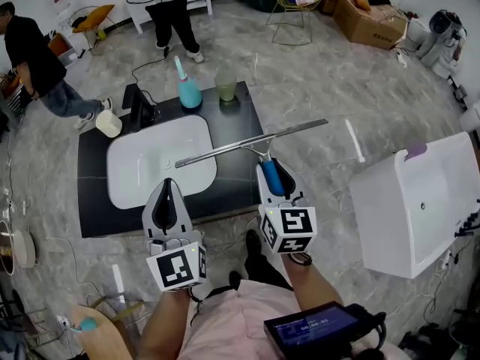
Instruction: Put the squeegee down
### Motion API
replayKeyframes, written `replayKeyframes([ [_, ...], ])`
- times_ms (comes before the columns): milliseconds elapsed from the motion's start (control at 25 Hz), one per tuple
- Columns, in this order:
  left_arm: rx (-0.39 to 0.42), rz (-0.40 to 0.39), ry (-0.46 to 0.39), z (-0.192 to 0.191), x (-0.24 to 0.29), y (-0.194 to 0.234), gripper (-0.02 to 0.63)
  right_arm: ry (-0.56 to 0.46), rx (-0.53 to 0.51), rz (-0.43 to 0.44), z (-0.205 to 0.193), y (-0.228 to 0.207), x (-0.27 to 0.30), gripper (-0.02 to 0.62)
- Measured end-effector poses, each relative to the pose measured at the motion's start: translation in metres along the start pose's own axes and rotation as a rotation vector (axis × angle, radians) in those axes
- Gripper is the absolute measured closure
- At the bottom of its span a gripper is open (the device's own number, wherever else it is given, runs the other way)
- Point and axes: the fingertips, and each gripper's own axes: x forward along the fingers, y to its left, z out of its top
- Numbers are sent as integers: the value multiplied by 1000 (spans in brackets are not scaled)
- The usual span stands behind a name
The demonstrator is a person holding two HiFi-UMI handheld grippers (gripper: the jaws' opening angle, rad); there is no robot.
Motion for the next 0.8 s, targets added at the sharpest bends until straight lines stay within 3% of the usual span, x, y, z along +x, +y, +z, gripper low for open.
replayKeyframes([
  [360,21,52,5,8,56,-8,597,7,10,58,17,-23,59,463],
  [800,43,108,-32,28,82,-2,597,-21,0,105,42,-27,96,463],
])
